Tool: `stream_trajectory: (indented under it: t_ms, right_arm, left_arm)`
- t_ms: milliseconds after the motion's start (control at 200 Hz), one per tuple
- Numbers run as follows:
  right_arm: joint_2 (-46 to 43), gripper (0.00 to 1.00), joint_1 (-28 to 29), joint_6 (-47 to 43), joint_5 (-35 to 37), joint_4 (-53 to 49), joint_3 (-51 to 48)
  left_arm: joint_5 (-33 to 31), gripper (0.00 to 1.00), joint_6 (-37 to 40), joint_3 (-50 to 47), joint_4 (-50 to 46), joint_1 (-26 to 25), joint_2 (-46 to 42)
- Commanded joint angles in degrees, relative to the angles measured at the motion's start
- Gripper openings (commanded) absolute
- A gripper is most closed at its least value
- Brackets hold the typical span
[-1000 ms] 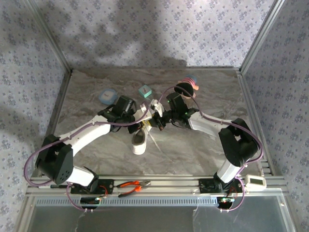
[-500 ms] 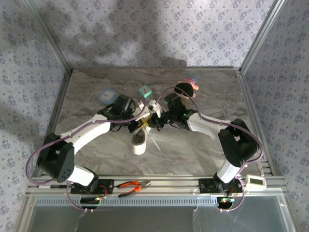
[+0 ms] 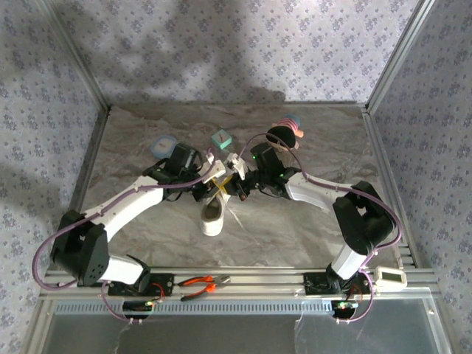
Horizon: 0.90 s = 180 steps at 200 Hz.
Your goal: Tie the shoes
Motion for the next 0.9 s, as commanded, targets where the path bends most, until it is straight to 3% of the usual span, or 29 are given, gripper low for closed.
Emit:
stream_trajectory:
  t_ms: [0,305,385,500,659,894]
  right_arm:
    - [0.47,0.00,-0.68,0.43,0.38,-0.91,0.29]
    - [0.13,0.00,-1.14,1.01,1.09,-0.75,-0.10]
    - [0.18,0.00,-1.21,0.76,0.56,-0.80,-0.14]
    - [0.29,0.00,-1.14,-0.01,-0.15,-1.49,0.09]
    - [0.49,0.00,-1.29,-2.35,-0.66,-3.73,0.72]
    - [0.47,0.00,-1.52,-4.30,-1.12,-5.65,1.63]
  left_arm:
    - [2.98,0.28,-1.18,0.87,-1.39,0.77,-2.10]
    - [4.97,0.32,-8.80,1.92,-2.45,2.79,-4.25]
    - [6.94,0.35,0.16,-0.65,-2.42,3.05,-6.92]
    - [6.65,0.52,14.09,-3.92,-1.74,4.38,-10.00]
    - [20.26,0.60,31.61,2.33,-11.52,10.75,-4.02]
    - [26.28,0.60,37.21,10.57,-15.35,10.48,7.52]
